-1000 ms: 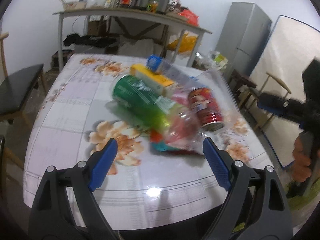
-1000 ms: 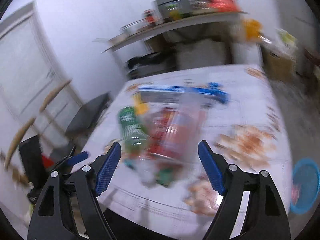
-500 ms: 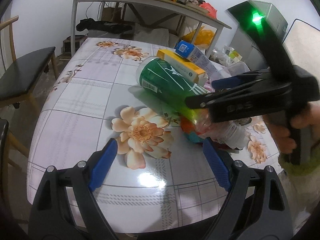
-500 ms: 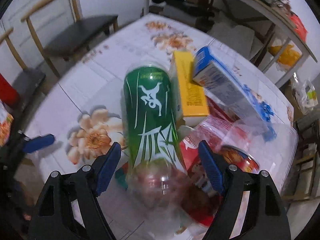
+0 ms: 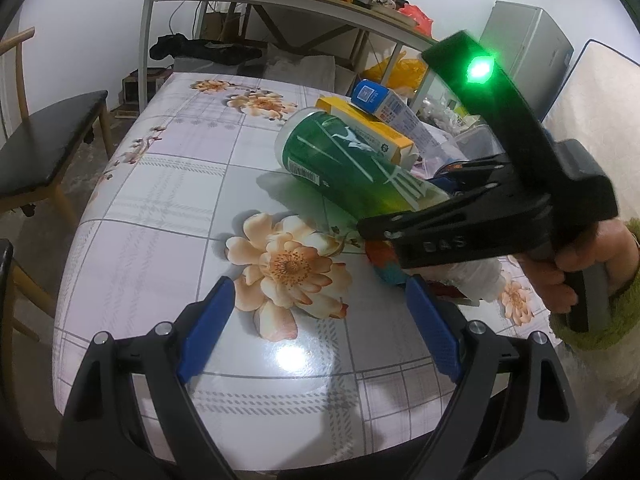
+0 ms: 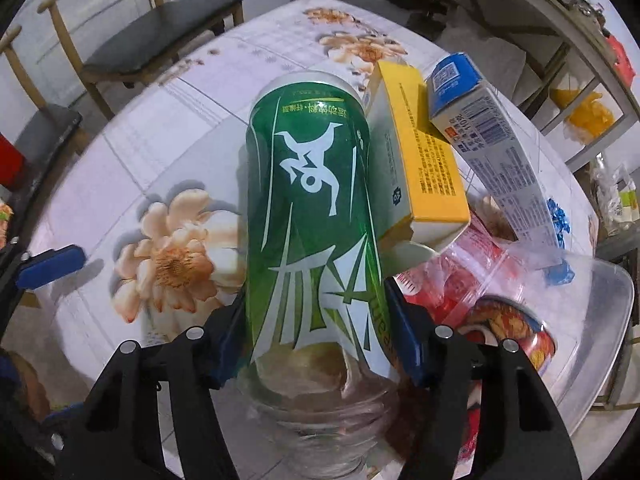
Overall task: Collect trash
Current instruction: 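Grasp the green bottle with the right tool and lift it, then grasp the red milk drink can with the left tool while the right tool holds the green bottle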
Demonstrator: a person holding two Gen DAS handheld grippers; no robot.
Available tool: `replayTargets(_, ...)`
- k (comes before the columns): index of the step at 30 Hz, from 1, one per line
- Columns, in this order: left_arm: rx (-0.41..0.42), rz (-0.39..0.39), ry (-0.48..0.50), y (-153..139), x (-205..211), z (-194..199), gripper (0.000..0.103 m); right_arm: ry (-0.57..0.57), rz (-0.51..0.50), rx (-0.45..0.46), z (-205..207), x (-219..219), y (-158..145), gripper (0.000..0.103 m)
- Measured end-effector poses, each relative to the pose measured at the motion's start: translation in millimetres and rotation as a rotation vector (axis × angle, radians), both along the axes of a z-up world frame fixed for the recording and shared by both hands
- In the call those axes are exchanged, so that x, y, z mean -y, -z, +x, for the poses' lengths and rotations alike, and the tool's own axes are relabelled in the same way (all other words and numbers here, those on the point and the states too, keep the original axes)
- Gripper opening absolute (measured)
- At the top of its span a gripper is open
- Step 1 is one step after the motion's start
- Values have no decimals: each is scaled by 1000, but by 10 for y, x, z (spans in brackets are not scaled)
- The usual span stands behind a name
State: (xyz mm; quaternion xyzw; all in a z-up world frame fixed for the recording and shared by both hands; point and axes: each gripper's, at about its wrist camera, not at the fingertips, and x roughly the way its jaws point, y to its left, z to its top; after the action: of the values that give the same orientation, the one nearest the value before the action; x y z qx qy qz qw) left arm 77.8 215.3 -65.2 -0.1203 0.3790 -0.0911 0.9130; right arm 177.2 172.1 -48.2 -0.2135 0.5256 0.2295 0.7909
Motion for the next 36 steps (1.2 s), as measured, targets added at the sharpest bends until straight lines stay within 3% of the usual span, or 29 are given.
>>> replayTargets(8, 26, 11, 1, -90, -13, -95, 83, 106, 201, 85, -368, 636, -522, 61)
replayTargets(12, 27, 4, 19, -112, 53, -98, 83, 225, 289, 132, -491, 1134, -693, 61)
replayTargets(17, 36, 2, 66, -167, 219, -112, 83, 397, 358, 118, -521, 1785, -593, 61)
replayTargets(23, 47, 6, 123, -250, 457, -104, 83, 526, 623, 109, -711, 2461, -564, 61)
replayTargets(27, 57, 0, 168, -303, 649, -62, 83, 624, 696, 150, -914, 2800, -518, 61)
replayTargets(32, 66, 0, 251, -375, 980, 56, 83, 787, 765, 116, -1137, 3277, -204, 61)
replayTargets(36, 108, 5, 327, -542, 1325, 188, 83, 881, 800, 29, -1194, 3503, 153, 61)
